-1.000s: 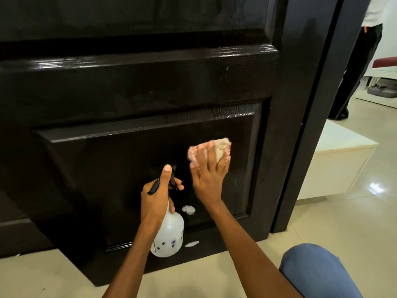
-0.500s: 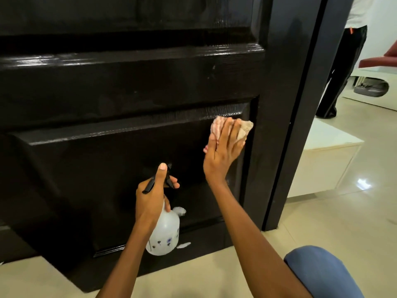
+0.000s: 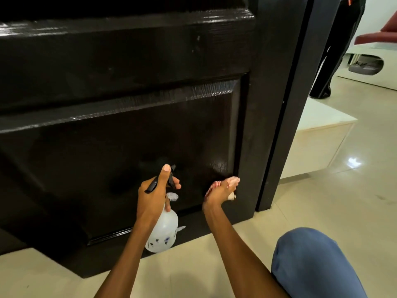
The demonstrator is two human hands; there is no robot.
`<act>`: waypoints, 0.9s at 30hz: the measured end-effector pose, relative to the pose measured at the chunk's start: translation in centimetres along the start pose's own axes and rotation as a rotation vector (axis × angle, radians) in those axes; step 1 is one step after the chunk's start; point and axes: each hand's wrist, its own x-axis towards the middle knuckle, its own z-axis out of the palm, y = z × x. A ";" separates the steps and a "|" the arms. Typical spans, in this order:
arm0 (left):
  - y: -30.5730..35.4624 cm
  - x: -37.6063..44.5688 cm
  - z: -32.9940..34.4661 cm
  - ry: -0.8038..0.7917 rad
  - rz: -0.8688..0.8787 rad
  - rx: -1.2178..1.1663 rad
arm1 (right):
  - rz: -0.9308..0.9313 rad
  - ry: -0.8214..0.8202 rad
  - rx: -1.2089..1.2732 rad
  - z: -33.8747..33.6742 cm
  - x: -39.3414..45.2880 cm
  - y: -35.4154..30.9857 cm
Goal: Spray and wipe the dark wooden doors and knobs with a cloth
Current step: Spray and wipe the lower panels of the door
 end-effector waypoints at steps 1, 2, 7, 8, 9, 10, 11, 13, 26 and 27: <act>-0.2 0.2 0.0 0.004 0.001 0.002 | -0.029 0.038 0.077 1.0 -0.6 -1.2; -0.5 0.2 0.1 0.004 0.002 0.000 | -0.069 0.051 0.116 2.0 -1.0 -2.2; -1.8 0.1 0.3 0.035 0.009 -0.045 | -0.610 -0.120 -0.141 6.3 -2.9 -7.1; -1.9 0.1 0.3 0.034 0.006 -0.043 | -0.722 -0.137 -0.237 6.7 -2.7 -7.7; -2.0 0.2 0.4 0.027 0.005 -0.037 | -0.800 -0.134 -0.335 6.8 -2.3 -7.7; -2.1 0.2 0.5 0.017 0.003 -0.029 | -0.850 -0.127 -0.410 6.5 -1.8 -7.2; -2.2 0.3 0.6 0.010 0.001 -0.024 | -0.866 -0.117 -0.450 5.8 -1.2 -6.2; -2.3 0.4 0.9 0.002 0.005 -0.022 | -0.794 -0.089 -0.433 4.0 -0.4 -3.8; -6.1 -0.7 0.7 0.089 -0.115 0.006 | -0.083 0.130 -0.176 -2.8 3.5 4.5; -6.2 -0.9 0.5 0.119 -0.124 0.003 | -0.105 0.107 -0.181 -2.4 3.0 4.2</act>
